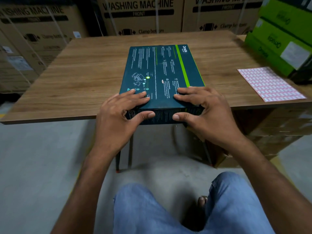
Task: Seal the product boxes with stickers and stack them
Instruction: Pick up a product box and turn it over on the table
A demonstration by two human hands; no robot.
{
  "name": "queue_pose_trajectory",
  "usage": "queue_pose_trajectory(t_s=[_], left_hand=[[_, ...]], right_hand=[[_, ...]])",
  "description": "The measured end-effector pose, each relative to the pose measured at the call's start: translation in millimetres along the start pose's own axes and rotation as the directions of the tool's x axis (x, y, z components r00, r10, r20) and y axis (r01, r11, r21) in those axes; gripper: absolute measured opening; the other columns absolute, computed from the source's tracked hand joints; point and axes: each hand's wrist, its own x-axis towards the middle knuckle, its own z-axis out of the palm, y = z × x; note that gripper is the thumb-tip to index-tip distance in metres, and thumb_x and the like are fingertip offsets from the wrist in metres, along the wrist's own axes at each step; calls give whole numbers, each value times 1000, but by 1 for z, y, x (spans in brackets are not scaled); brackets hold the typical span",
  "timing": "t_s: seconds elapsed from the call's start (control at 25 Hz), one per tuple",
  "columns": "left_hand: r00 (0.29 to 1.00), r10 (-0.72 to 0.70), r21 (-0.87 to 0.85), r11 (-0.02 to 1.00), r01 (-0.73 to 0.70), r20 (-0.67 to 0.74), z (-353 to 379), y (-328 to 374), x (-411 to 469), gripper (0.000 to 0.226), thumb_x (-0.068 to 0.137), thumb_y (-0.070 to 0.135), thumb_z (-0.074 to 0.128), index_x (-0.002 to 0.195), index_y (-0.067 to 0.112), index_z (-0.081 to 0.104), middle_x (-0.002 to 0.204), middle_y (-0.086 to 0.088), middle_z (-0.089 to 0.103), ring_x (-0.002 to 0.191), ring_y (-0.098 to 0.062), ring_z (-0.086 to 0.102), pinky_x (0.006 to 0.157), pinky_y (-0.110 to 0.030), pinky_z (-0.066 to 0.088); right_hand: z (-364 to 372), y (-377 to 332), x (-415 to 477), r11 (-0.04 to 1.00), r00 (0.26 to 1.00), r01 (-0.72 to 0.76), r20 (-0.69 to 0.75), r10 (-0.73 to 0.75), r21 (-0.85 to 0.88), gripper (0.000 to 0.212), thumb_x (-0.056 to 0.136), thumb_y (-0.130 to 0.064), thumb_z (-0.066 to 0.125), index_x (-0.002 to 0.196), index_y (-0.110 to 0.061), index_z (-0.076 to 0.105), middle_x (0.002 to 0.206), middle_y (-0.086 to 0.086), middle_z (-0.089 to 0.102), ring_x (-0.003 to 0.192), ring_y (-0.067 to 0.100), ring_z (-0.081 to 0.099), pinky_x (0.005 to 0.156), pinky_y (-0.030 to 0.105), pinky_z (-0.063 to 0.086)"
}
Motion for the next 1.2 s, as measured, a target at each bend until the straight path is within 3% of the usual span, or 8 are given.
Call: queue_pose_trajectory(t_s=[0.08, 0.32, 0.48, 0.64, 0.88, 1.08, 1.2], left_hand=[[999, 29, -8, 1000, -28, 43, -3, -3, -3, 49, 83, 46, 82, 126, 24, 76, 135, 10, 69, 136, -11, 58, 115, -55, 42], [999, 42, 15, 999, -42, -5, 0, -4, -3, 43, 84, 37, 85, 124, 24, 77, 133, 9, 70, 133, -12, 61, 113, -51, 45], [997, 54, 64, 996, -57, 48, -4, -1, -1, 48, 85, 48, 79, 127, 25, 76, 136, 10, 69, 135, -11, 59, 114, -48, 44], [995, 96, 117, 989, -92, -30, 5, 0, -1, 37, 88, 38, 81, 122, 24, 78, 130, 7, 72, 130, -14, 64, 105, -52, 51], [996, 95, 156, 983, -93, -1, 9, 15, 6, 38, 93, 47, 74, 123, 24, 78, 131, 7, 72, 131, -12, 63, 107, -46, 51], [991, 133, 175, 977, -125, -35, 18, 45, 12, 26, 98, 33, 72, 120, 21, 78, 129, 7, 74, 126, -14, 66, 103, -43, 51], [995, 98, 173, 980, -98, 5, 34, 57, 18, 28, 99, 31, 69, 123, 20, 77, 127, 5, 75, 121, -16, 69, 98, -45, 55]], right_hand=[[-3, 3, -3, 999, 999, 39, 26, -39, -3, 57, 76, -59, 79, 129, -37, 72, 139, -21, 64, 136, 7, 53, 113, 55, 40], [-1, 4, 0, 998, 998, 54, -12, -54, -10, 51, 77, -44, 85, 126, -36, 74, 135, -20, 66, 132, 10, 57, 110, 53, 44], [-7, 4, -1, 999, 999, 32, 34, -32, -5, 51, 81, -36, 87, 129, -33, 72, 139, -19, 64, 136, 5, 53, 117, 44, 39], [-10, 12, 0, 998, 999, 40, 9, -40, 39, 45, 82, -24, 87, 126, -25, 76, 135, -11, 68, 133, 7, 58, 116, 34, 42], [-24, 15, 6, 997, 997, -32, 73, 27, 65, 44, 83, -24, 87, 125, -29, 75, 137, -12, 68, 134, 5, 55, 120, 39, 39], [-29, 15, -8, 984, 988, -69, -128, 90, 161, 23, 87, -16, 82, 108, -24, 81, 117, -13, 75, 115, 1, 67, 106, 30, 51], [-33, 19, -10, 984, 984, -95, -135, 116, 153, 22, 87, -14, 82, 106, -24, 81, 114, -13, 75, 112, 1, 66, 105, 27, 50]])
